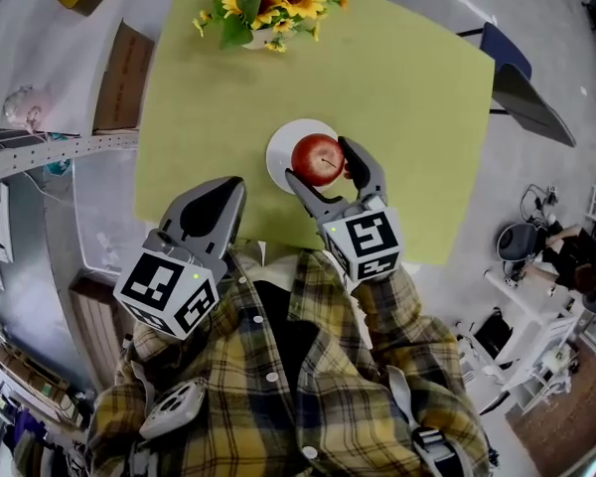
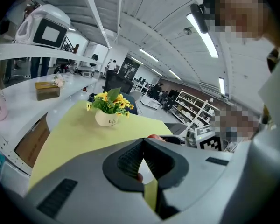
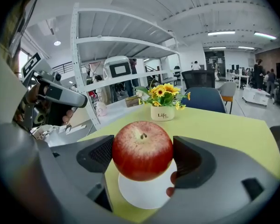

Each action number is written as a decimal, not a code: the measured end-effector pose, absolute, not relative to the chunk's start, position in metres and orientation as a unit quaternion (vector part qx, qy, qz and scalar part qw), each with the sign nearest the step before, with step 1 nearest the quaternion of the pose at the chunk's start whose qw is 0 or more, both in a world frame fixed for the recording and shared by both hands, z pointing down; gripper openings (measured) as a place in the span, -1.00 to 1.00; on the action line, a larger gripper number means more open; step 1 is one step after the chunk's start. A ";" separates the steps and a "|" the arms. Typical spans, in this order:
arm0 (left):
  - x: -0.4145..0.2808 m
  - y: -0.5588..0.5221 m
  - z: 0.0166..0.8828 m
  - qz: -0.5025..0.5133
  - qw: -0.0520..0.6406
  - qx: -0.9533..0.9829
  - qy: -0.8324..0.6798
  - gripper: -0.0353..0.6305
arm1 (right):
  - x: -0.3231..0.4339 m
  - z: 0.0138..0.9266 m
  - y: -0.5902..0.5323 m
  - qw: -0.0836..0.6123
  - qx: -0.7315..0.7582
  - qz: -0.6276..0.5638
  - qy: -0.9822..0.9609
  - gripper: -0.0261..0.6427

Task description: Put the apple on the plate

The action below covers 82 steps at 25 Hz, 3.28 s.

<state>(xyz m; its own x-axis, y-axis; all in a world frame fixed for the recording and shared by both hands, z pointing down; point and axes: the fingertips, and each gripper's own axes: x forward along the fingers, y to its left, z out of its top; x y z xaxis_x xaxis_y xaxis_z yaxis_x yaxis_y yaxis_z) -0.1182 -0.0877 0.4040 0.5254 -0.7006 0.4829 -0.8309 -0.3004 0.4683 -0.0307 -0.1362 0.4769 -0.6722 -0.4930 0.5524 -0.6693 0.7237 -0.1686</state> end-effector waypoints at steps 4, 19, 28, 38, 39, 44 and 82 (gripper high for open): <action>-0.118 -0.086 0.411 0.100 0.354 0.797 -0.480 -0.88 | -0.027 0.499 -0.136 0.264 0.325 0.192 -0.888 0.20; -0.117 -0.086 0.418 0.111 0.365 0.788 -0.483 -0.87 | -0.030 0.560 -0.136 0.288 0.312 0.180 -0.888 0.20; -0.110 -0.086 0.416 0.110 0.364 0.794 -0.475 -0.87 | -0.030 0.564 -0.131 0.306 0.311 0.161 -0.885 0.20; -0.112 -0.086 0.415 0.105 0.362 0.794 -0.476 -0.88 | -0.033 0.564 -0.130 0.315 0.309 0.186 -0.878 0.20; -0.113 -0.086 0.414 0.105 0.362 0.794 -0.477 -0.87 | -0.033 0.564 -0.129 0.318 0.307 0.183 -0.878 0.20; -0.113 -0.084 0.412 0.102 0.359 0.795 -0.478 -0.88 | -0.035 0.563 -0.124 0.326 0.304 0.176 -0.878 0.21; -0.097 -0.128 0.301 -0.024 0.293 0.861 -0.416 -0.87 | -0.026 0.310 -0.118 0.113 0.358 0.151 -0.914 -0.28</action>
